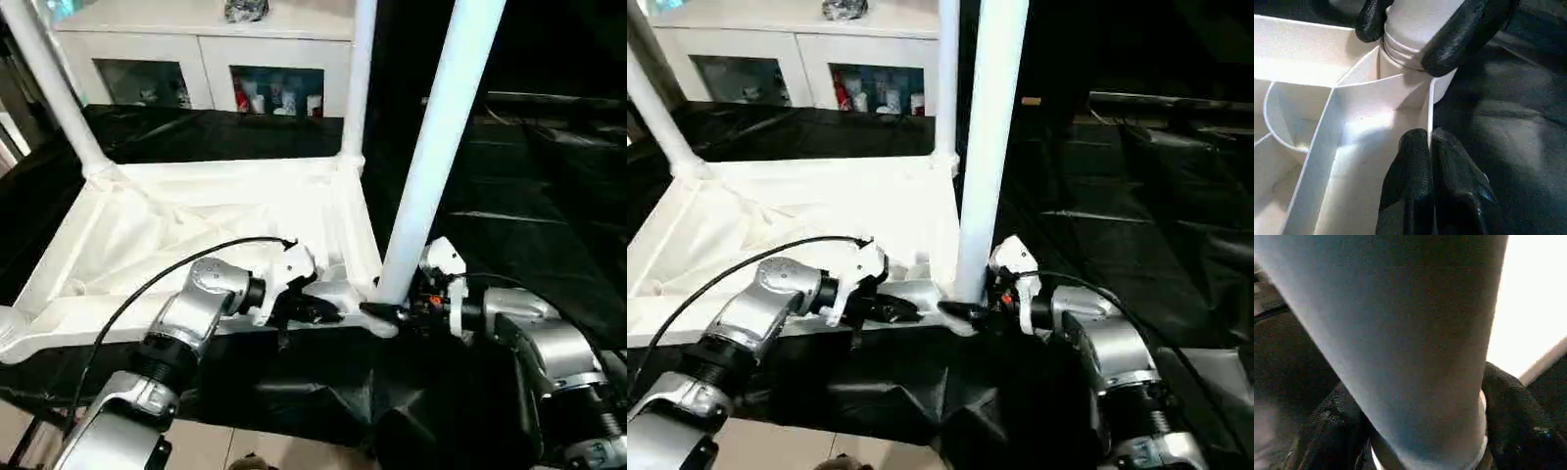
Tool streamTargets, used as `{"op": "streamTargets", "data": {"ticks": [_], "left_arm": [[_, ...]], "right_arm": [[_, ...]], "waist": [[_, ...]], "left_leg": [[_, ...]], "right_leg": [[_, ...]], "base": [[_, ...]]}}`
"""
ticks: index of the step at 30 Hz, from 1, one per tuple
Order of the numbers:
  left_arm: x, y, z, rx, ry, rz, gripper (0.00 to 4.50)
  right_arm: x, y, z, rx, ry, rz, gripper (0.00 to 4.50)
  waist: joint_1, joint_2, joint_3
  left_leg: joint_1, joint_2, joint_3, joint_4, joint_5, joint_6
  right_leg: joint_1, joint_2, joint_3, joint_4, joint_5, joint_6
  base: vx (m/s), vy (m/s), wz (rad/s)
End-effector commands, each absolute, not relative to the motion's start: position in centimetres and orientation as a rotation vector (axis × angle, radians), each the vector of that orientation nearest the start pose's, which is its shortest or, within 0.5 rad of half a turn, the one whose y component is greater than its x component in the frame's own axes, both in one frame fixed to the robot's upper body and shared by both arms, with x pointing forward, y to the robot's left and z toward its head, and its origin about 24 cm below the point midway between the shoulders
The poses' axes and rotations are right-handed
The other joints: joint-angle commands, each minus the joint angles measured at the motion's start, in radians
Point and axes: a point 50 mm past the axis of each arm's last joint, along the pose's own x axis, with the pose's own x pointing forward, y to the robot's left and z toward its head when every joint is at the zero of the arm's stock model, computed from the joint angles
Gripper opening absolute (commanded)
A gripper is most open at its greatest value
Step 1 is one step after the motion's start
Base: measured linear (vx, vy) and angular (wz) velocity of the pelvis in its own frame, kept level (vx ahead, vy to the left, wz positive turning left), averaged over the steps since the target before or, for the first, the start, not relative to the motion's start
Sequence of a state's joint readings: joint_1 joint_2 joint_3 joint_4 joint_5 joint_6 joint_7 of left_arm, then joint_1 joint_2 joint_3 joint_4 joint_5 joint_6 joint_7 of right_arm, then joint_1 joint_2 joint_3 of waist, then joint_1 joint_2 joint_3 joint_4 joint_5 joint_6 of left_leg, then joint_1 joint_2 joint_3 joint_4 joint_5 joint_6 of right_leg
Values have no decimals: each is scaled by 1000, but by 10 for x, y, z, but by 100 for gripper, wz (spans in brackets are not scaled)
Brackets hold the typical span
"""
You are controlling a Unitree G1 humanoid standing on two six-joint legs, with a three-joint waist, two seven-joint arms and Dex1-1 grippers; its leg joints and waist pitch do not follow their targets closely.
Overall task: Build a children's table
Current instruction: Rotate leg to tighten
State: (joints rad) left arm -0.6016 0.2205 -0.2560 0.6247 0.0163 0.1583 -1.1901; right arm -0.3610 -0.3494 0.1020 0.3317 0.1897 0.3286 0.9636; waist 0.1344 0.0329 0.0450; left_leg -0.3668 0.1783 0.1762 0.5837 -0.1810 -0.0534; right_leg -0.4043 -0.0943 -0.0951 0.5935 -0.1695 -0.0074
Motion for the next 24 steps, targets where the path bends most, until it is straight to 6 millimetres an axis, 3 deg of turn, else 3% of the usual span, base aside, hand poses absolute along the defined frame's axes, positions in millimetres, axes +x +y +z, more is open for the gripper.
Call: {"op": "streamTargets", "data": {"ticks": [1, 3, 5, 10, 11, 13, 14, 18, 19, 24], "left_arm": [[325, 66, 63, 224, 294, -1338, 0], [328, 62, 64, 223, 291, -1309, 0], [337, 48, 66, 207, 282, -1220, 0], [343, 25, 73, 166, 256, -1157, 0], [343, 20, 74, 165, 246, -1160, 0], [343, 15, 75, 162, 237, -1166, 0], [343, 14, 75, 161, 236, -1168, 0], [342, 15, 75, 166, 228, -1203, 0], [340, 17, 74, 169, 227, -1223, 0], [332, 37, 69, 174, 228, -1353, 0]], "right_arm": [[299, -138, 26, -48, 443, 909, 270], [303, -137, 23, -41, 453, 852, 269], [311, -128, 16, -38, 464, 705, 269], [323, -116, 12, -34, 456, 528, 269], [324, -113, 12, -39, 448, 531, 269], [325, -109, 13, -26, 439, 543, 269], [325, -109, 13, -23, 437, 545, 325], [325, -108, 21, 18, 403, 618, 345], [324, -110, 24, 1, 386, 653, 366], [307, -125, 36, -88, 335, 931, 366]], "waist": [[-4, -23, -55], [-15, -23, -56], [-23, -20, -56], [-23, -19, -61], [-25, -15, -62], [-24, -18, -63], [-22, -18, -63], [-19, -18, -62], [-19, -18, -62], [-9, -26, -61]], "left_leg": [[5, 50, -18, -75, -234, 31], [7, 48, -21, -76, -248, 16], [9, 47, -18, -75, -248, 19], [6, 47, -17, -72, -216, 23], [8, 45, -16, -71, -209, 24], [6, 44, -15, -69, -204, 33], [6, 44, -14, -68, -201, 43], [4, 46, -15, -69, -198, 59], [4, 47, -16, -70, -200, 58], [0, 49, -13, -66, -183, 95]], "right_leg": [[48, -75, 51, -89, -395, -158], [48, -75, 50, -92, -427, -144], [45, -72, 52, -92, -399, -149], [50, -72, 54, -83, -311, -171], [49, -70, 53, -80, -289, -180], [55, -72, 52, -81, -273, -185], [55, -72, 53, -81, -267, -185], [57, -72, 52, -80, -265, -188], [57, -72, 52, -80, -271, -187], [62, -73, 52, -77, -245, -188]], "base": [[0, 0, 0], [0, 0, 0], [0, 0, 0], [0, 0, 0], [0, 0, 0], [0, 0, 0], [0, 0, 0], [0, 0, 0], [0, 0, 0], [0, 0, 0]]}}
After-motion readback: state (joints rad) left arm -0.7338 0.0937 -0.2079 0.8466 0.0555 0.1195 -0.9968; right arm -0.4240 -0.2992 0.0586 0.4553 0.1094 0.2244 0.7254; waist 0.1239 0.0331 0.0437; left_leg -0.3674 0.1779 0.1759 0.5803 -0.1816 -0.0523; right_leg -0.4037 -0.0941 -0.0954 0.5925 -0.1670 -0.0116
